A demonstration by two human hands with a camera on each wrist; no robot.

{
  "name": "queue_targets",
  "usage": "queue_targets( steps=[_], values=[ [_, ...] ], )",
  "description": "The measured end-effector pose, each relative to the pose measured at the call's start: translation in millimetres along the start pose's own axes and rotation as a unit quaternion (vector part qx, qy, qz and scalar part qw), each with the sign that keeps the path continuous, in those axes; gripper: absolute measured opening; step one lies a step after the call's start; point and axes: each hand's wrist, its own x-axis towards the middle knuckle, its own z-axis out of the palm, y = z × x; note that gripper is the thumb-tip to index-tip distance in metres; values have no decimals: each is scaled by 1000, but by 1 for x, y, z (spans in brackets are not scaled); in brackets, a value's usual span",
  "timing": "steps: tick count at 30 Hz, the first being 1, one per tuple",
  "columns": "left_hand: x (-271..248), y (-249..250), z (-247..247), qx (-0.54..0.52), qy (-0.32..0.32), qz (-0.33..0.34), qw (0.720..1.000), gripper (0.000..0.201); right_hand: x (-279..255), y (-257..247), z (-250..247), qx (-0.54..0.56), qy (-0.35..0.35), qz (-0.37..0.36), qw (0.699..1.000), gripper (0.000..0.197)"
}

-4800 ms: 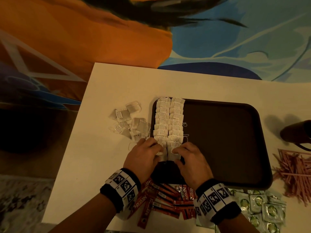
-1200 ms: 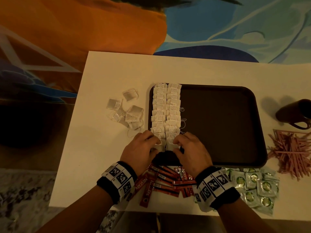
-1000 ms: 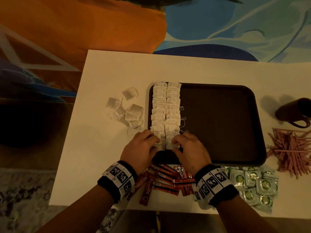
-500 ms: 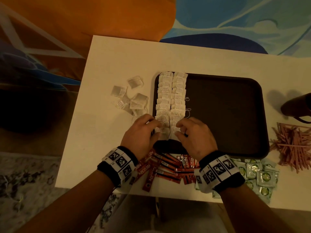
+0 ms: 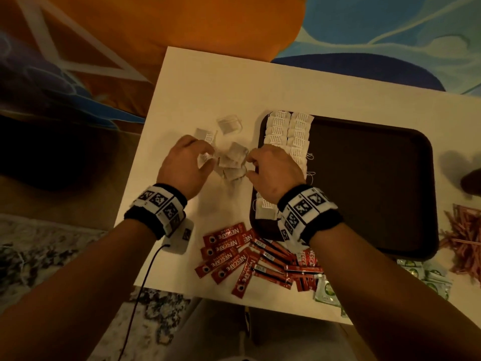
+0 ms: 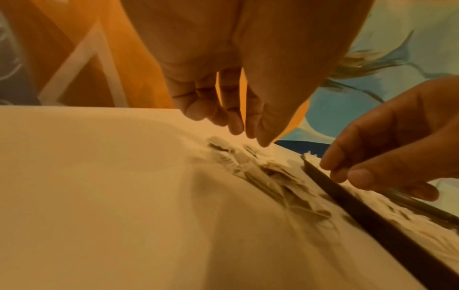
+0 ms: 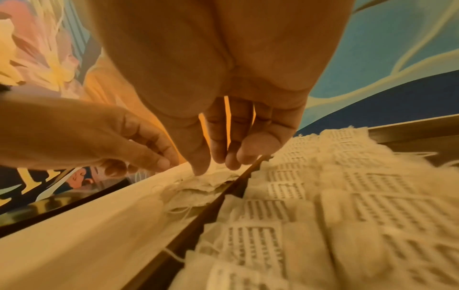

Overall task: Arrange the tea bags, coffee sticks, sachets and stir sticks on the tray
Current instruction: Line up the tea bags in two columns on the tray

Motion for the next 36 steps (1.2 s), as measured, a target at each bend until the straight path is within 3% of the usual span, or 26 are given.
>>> queue_targets(
  steps=[4,19,28,36],
  values=[
    [27,-5,-5,22,-5,-50,998,21,21,-11,6,-55,-13,-14,998,27],
    [65,8,-3,99,-55,-65,991,26,53,-22,24,-108,6,-8,994,24],
    [57,1,-21,39,-17,-50,998,14,50,-23,10,-40,-8,0,999,23],
    [44,-5,-35,-11,6,-21,1000,15,41,-10,0,131,61,59,988,5]
  ],
)
